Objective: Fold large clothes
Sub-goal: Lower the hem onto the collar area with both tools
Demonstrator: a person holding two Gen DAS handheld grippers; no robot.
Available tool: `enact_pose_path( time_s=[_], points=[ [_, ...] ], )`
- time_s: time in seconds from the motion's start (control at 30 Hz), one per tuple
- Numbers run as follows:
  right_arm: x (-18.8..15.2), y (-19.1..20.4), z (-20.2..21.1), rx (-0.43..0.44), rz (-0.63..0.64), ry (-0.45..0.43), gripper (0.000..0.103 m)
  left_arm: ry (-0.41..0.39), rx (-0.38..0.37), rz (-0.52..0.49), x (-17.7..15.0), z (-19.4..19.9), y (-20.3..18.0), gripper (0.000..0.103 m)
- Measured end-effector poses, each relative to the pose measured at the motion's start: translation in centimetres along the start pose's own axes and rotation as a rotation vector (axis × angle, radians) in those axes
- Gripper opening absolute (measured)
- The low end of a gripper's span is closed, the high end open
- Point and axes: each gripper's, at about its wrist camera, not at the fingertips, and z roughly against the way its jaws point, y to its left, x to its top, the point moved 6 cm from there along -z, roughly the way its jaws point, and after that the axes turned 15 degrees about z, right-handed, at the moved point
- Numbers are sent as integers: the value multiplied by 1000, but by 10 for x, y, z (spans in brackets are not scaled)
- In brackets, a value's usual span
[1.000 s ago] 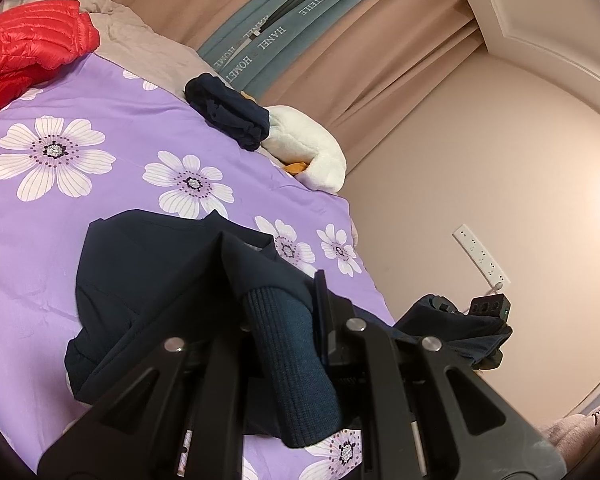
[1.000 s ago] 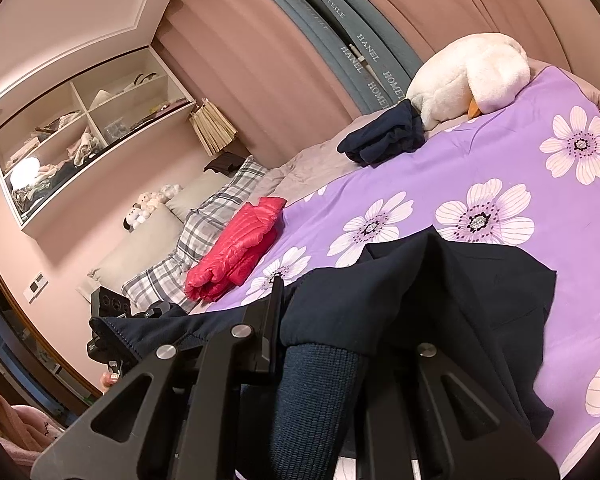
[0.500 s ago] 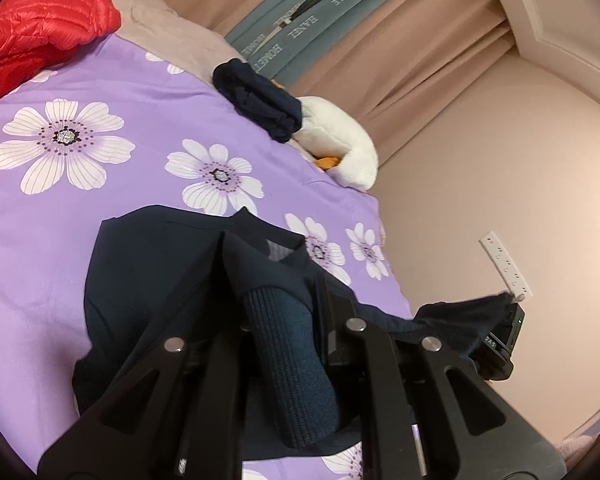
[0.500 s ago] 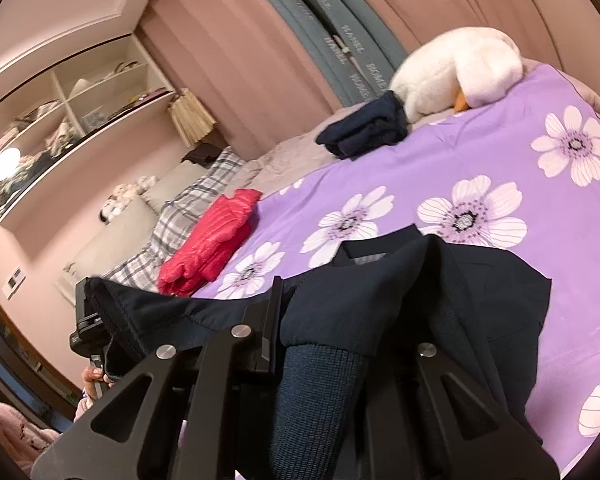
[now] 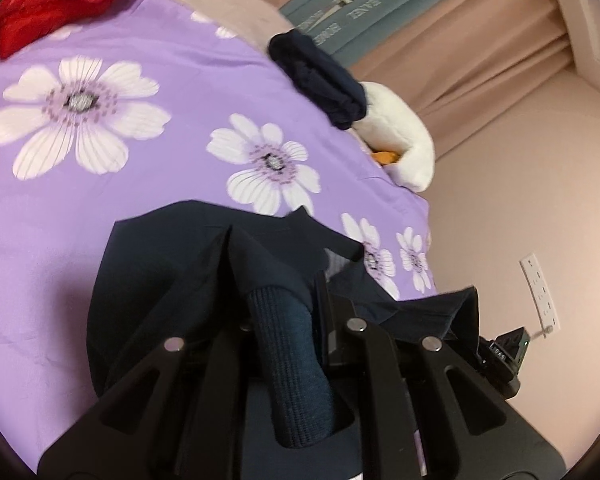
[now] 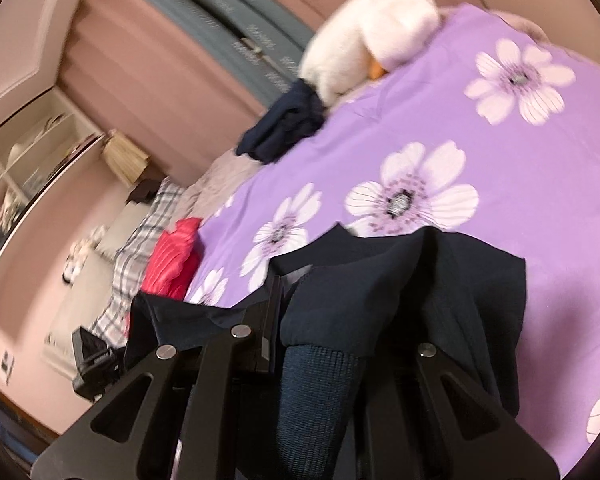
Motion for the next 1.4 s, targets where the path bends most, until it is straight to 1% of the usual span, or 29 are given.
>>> enact_pose_path(
  time_s=[0.2, 0.4, 0.53, 0.73, 0.93, 1.23, 1.4],
  points=[
    [-9, -24, -30, -36, -76, 63, 13, 31, 79, 47, 15, -33, 24, 11],
    [8, -30, -49, -54, -90, 79, 13, 44, 125, 63, 39, -59, 24, 11],
    [17, -40, -69, -74, -122, 97, 13, 51, 188, 74, 52, -81, 29, 11],
    [15, -56, -90, -102, -163, 139, 13, 50, 264, 59, 56, -102, 38, 12],
    [8, -66, -98, -119, -193, 167, 13, 48, 322, 43, 56, -116, 47, 12],
    [4, -72, -101, -137, -210, 196, 15, 40, 377, -4, 54, -124, 49, 14],
    [5, -71, -101, -140, -217, 199, 19, 38, 384, -24, 54, -125, 49, 15]
  ],
)
